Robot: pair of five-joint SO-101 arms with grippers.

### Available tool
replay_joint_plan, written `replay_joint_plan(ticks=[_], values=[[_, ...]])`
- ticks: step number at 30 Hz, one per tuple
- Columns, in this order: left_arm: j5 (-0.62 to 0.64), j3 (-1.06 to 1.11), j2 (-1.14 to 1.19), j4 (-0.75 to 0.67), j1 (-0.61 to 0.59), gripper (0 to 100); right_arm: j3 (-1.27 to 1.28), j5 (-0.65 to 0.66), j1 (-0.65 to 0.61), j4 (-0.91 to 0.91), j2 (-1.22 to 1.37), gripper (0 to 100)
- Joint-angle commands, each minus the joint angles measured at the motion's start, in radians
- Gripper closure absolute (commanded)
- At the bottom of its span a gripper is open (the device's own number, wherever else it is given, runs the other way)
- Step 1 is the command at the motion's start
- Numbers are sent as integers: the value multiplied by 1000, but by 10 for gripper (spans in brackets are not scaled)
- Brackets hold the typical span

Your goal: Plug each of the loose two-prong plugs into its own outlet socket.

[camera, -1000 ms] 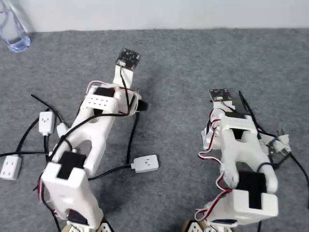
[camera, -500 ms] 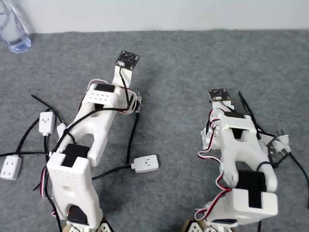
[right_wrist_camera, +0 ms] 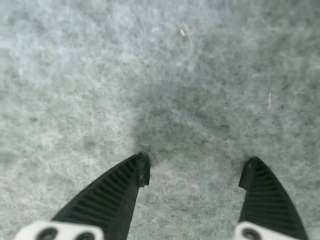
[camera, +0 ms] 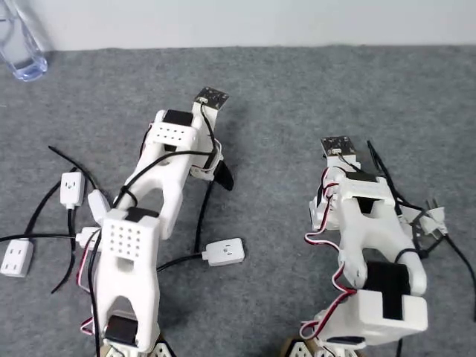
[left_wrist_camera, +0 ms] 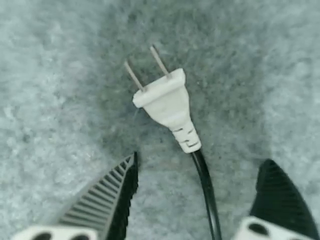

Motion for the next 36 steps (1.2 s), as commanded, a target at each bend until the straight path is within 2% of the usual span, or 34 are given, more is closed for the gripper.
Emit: replay_joint_plan(ticks=[1,6,11,18,29,36], values=[[5,-186,77,124,11,703,-6,15,-25,-25,-36,703],[0,-377,187,238,12,840,-6,15,-25,-25,-36,703],[-80,-526,265,342,25,992,-6,15,-25,-25,-36,703],[-78,-524,279,342,64,987,-6,15,-25,-25,-36,703],[-78,-504,146,342,249,988,-6,8,-7,-27,-36,703],[-80,-309,-78,342,358,988,28,-58,87,-96,-97,703]])
